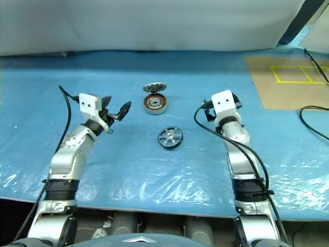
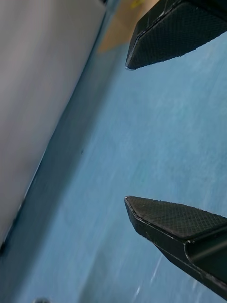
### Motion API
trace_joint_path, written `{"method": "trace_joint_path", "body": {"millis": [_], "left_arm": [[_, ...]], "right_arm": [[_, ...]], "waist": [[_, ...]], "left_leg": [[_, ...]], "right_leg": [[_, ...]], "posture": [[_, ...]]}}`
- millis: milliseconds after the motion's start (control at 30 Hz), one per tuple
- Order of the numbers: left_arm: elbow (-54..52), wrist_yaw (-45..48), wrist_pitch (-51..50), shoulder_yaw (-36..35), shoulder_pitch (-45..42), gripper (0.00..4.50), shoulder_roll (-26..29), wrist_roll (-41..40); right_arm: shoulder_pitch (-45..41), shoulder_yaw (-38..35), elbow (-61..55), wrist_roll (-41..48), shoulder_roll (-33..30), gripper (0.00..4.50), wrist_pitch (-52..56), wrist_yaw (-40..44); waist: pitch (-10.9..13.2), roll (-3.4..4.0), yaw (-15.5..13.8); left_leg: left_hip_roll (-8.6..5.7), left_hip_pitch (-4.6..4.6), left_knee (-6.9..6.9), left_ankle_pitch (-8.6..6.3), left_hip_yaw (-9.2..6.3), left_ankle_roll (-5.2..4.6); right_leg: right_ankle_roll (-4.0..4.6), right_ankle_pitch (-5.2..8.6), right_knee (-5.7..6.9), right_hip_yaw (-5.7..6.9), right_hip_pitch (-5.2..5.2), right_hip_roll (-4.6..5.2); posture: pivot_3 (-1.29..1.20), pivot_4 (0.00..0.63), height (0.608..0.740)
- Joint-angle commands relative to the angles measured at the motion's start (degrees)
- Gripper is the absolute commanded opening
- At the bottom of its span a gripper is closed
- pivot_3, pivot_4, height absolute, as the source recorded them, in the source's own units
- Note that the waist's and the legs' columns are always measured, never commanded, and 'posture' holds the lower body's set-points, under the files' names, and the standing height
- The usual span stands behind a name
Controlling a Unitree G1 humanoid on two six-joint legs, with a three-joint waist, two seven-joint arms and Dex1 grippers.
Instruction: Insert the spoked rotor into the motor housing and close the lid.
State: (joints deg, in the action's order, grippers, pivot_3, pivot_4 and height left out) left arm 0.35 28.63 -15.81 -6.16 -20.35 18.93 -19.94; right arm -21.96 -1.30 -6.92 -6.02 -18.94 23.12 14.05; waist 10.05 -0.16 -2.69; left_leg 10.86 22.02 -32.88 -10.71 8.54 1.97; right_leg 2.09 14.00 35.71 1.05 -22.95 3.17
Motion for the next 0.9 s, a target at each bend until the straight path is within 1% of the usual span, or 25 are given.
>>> {"method": "trace_joint_path", "body": {"millis": [33,167,233,333,433,533,700,900], "left_arm": [[-3.36,7.06,-2.09,0.81,-1.17,4.50,3.37,-3.03],[-5.67,13.28,-6.30,1.77,-2.55,4.50,7.05,-6.04],[-7.71,17.49,-8.53,3.07,-1.50,4.50,10.36,-6.70],[-10.28,21.64,-9.52,4.30,1.83,4.50,14.50,-6.62],[-10.67,24.39,-9.77,4.99,4.83,4.50,16.89,-6.36],[-10.53,25.82,-9.44,5.57,6.38,4.50,17.60,-6.10],[-11.30,22.69,-7.56,4.97,9.20,4.50,15.81,-4.86],[-12.42,21.32,-6.97,4.08,10.84,4.50,16.40,-3.98]], "right_arm": [[-1.55,0.63,-3.06,6.26,-2.89,4.47,0.48,9.79],[-1.78,2.93,-6.77,12.78,-7.87,4.47,3.46,22.04],[-1.15,4.20,-9.39,15.76,-11.25,4.47,5.01,28.20],[-1.15,4.91,-10.86,18.63,-15.27,4.47,6.33,33.88],[-2.17,5.83,-10.26,20.22,-18.23,4.47,7.10,38.23],[-4.62,5.65,-8.73,22.53,-19.15,4.47,8.75,40.94],[-6.04,7.91,-5.09,20.37,-20.08,4.47,5.88,42.67],[-7.41,10.33,-4.06,19.79,-19.45,4.47,4.41,44.25]], "waist": [[0.00,0.00,0.00],[0.01,0.01,-0.10],[0.01,0.01,-0.15],[0.00,0.02,0.02],[0.00,0.02,0.03],[0.01,0.04,-0.04],[0.00,0.03,-0.13],[0.00,0.04,-0.20]], "left_leg": [[0.00,0.01,0.00,0.00,0.01,0.00],[0.03,0.02,-0.02,0.01,0.03,-0.03],[0.06,0.02,-0.03,0.02,0.04,-0.06],[0.08,-0.01,0.01,0.03,0.04,-0.07],[0.10,-0.02,0.03,0.03,0.07,-0.08],[0.14,-0.02,0.02,0.07,0.08,-0.17],[0.10,-0.06,-0.01,0.17,0.11,-0.34],[0.11,-0.04,-0.03,0.29,0.11,-0.56]], "right_leg": [[0.01,0.00,0.00,0.00,0.00,0.00],[0.02,0.00,0.01,0.01,0.00,0.01],[0.04,0.00,0.02,0.01,0.00,0.01],[0.09,0.04,0.00,0.01,0.00,0.01],[0.35,0.19,0.01,0.03,0.00,0.01],[0.43,0.24,0.03,0.08,0.00,0.00],[0.46,0.25,0.01,0.08,0.08,0.11],[0.46,0.25,0.03,0.12,0.07,0.11]], "posture": [[0.00,0.150,0.740],[0.00,0.150,0.740],[0.00,0.150,0.740],[0.00,0.150,0.740],[0.00,0.150,0.740],[0.00,0.150,0.740],[0.00,0.150,0.740],[0.00,0.150,0.740]]}}
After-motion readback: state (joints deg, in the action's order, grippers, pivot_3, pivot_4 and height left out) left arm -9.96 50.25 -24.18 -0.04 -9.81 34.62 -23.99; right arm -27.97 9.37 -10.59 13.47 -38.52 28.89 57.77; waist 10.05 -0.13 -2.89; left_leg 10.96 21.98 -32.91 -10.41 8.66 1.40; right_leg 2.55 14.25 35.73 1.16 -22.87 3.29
